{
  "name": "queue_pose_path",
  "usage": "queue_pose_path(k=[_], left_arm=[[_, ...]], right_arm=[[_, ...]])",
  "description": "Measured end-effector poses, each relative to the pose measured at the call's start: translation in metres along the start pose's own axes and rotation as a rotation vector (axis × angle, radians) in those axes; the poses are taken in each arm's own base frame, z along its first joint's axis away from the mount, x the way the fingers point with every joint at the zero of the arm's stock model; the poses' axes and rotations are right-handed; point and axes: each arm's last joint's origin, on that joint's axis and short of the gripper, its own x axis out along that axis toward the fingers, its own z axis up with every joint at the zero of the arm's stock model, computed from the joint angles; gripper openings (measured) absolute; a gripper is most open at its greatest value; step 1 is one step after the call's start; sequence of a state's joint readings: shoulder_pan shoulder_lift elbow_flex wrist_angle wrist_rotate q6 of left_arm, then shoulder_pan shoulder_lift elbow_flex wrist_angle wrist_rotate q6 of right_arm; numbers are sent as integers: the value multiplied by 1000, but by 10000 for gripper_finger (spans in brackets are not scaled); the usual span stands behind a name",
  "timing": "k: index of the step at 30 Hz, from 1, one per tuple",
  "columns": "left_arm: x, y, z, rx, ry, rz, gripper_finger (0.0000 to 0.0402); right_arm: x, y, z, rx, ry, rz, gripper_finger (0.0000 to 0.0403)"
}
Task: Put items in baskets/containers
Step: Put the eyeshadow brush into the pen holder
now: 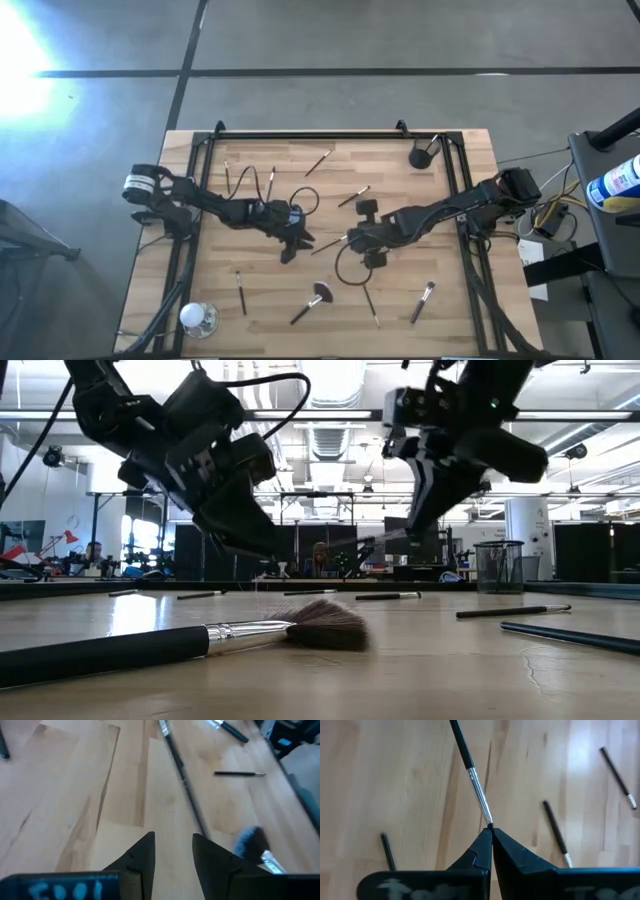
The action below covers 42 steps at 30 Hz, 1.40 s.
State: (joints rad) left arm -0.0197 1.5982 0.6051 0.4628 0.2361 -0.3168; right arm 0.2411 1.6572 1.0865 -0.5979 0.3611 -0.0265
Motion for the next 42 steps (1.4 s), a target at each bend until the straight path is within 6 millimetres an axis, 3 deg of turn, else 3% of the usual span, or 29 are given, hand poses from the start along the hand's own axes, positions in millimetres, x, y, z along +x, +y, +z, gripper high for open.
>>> queue_pose_path(k=[7, 20, 23, 27, 36, 42], left_arm=[[4, -6, 7, -33, 16, -101, 122], [16, 1, -5, -17, 82, -19, 119], [15, 1, -4, -10, 79, -18, 96], [15, 2, -5, 12, 70, 19, 24], [7, 8, -17, 46, -68, 74, 6], [-7, 7, -25, 111, -277, 13, 6]], right_arm=[[7, 3, 3, -18, -4, -38, 8], [-2, -2, 18, -42, -58, -63, 8], [-2, -2, 18, -30, -58, -62, 8], [-2, -1, 18, 10, -61, -61, 11], [-17, 3, 6, 149, -28, -183, 78], [-5, 13, -17, 274, -150, -232, 118]])
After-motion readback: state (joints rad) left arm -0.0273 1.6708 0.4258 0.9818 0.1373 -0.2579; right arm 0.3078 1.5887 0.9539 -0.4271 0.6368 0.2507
